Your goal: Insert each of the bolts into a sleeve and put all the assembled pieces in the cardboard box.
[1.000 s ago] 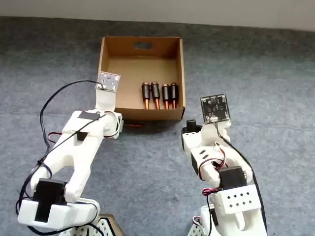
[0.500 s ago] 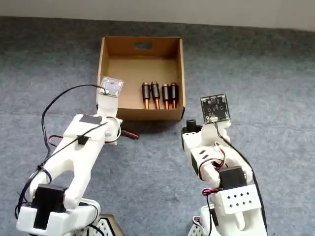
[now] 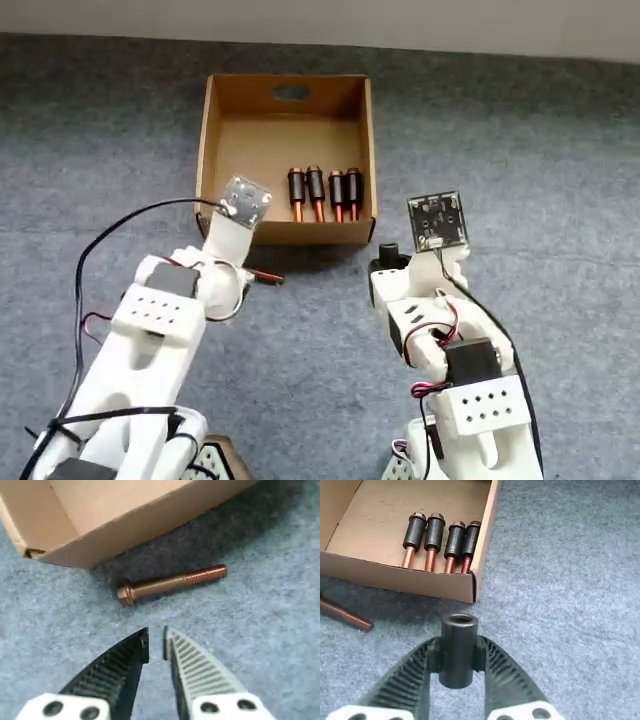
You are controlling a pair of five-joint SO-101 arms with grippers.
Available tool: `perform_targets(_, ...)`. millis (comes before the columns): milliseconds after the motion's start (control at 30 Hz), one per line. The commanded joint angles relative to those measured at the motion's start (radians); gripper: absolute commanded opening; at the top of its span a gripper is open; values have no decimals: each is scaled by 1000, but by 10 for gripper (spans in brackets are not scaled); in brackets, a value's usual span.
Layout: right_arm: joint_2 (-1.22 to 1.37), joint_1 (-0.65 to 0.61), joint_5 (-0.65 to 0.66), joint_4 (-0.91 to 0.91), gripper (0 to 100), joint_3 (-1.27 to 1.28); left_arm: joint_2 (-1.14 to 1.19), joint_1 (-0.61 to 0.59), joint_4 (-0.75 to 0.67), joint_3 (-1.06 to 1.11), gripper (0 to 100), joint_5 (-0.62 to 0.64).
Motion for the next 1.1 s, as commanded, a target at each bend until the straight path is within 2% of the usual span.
perform_targets(0, -19, 12, 0, -19, 6, -7, -30, 18, -43, 21, 194, 302)
perform_targets(100, -19, 12, 0, -18, 6, -7, -30, 21, -98, 51, 194, 606)
perform_targets(200, -19, 12, 0, -18, 6, -7, -30, 21, -118, 59, 194, 766)
perform_targets(400, -19, 10, 0, -16, 6, -7, -2, 21, -160, 53, 195, 865)
perform_targets(767, -24, 8, 0, -21, 6, 15, 337, 21, -158, -157, 195, 950)
perform_targets(1067, -25, 8, 0, -21, 6, 15, 509, 18, -158, -277, 197, 1007)
